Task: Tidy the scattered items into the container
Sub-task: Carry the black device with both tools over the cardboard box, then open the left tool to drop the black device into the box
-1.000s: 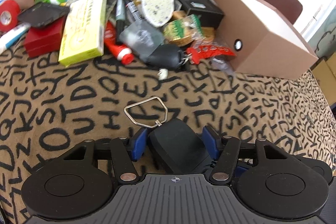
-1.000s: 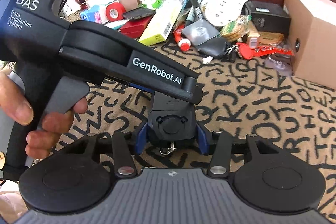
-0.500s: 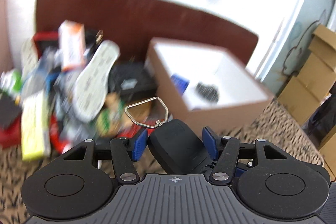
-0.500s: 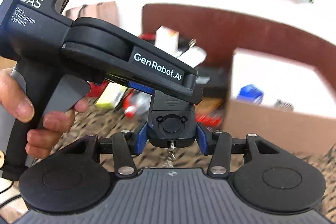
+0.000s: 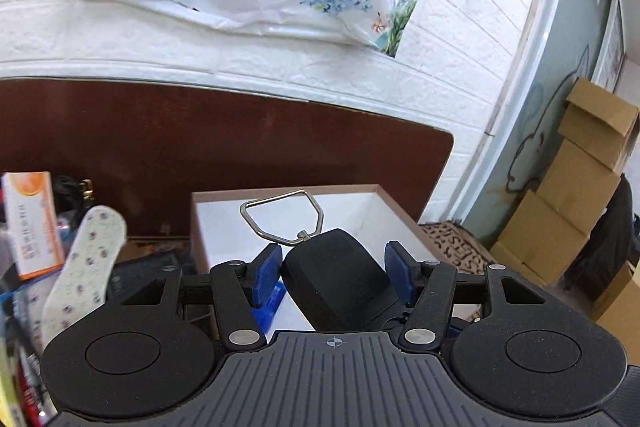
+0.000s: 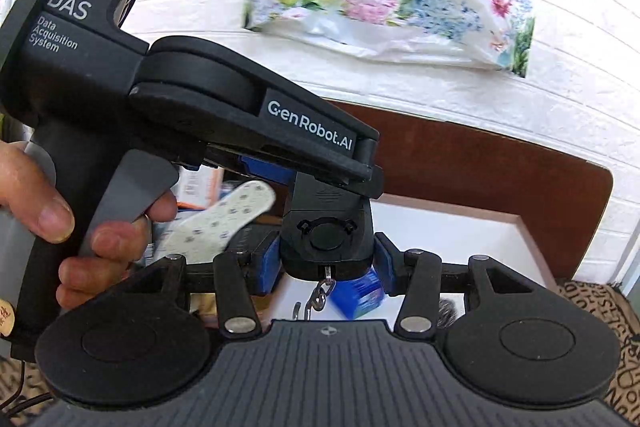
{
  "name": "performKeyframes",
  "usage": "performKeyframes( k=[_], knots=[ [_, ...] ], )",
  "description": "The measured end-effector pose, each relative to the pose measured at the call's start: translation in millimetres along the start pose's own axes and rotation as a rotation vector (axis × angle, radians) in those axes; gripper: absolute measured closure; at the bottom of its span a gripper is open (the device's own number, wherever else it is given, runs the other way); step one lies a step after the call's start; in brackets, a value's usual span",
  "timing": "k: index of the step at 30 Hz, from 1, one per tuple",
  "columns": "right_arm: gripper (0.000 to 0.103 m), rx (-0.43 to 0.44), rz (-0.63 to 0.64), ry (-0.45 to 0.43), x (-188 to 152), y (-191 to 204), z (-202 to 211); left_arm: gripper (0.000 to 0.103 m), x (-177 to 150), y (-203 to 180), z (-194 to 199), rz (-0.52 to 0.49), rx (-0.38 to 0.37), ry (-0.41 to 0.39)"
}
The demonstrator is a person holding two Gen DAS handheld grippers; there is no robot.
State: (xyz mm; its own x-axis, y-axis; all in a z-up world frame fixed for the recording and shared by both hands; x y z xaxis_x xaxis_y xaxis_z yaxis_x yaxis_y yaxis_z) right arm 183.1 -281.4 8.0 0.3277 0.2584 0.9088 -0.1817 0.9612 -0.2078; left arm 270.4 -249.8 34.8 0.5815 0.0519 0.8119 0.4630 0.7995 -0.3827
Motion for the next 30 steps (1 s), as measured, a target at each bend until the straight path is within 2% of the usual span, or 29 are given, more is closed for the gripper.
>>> performKeyframes(
  k=[4, 12, 18, 23, 27, 29, 30],
  knots=[
    [0.050, -0.025, 0.014, 0.024, -10, -23, -24, 0.043, 1, 5, -42, 0.016, -0.023, 0.032],
    [0.050, -0.040, -0.039, 0.122, -50, -56, -71, 0.043, -25, 13, -121, 0.039, -0.045, 0.143],
    [0.050, -0.044, -0.060, 0.202, -76, -71, -88, 0.043, -44, 11, -160, 0.030, -0.047, 0.226],
    [0.049, -0.045, -0.084, 0.239, -87, -79, -95, 0.039, -53, 11, -177, 0.023, -0.037, 0.250],
    [0.049, -0.050, -0.080, 0.253, -92, -79, -98, 0.030, -52, 12, -178, 0.020, -0.035, 0.252],
    [0.048, -0.054, -0.077, 0.245, -92, -79, -97, 0.010, -50, 8, -174, -0.001, -0.043, 0.237],
    [0.046, -0.060, -0.076, 0.234, -90, -79, -95, 0.008, -49, 7, -171, -0.013, -0.046, 0.229]
  ],
)
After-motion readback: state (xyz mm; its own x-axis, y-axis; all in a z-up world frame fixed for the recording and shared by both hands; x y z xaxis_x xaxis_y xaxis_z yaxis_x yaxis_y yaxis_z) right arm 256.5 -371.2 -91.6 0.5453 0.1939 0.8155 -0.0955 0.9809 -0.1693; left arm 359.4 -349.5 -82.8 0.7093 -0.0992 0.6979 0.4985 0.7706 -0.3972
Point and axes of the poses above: each gripper's, at about its wrist camera, not at the fingertips, and z roughly against the way its jaws point, y to its left, x to its top, the point moved 9 cm from there along -z, roughly the way its jaws point, and after that the axes turned 6 degrees about z, right-handed, at the moved point
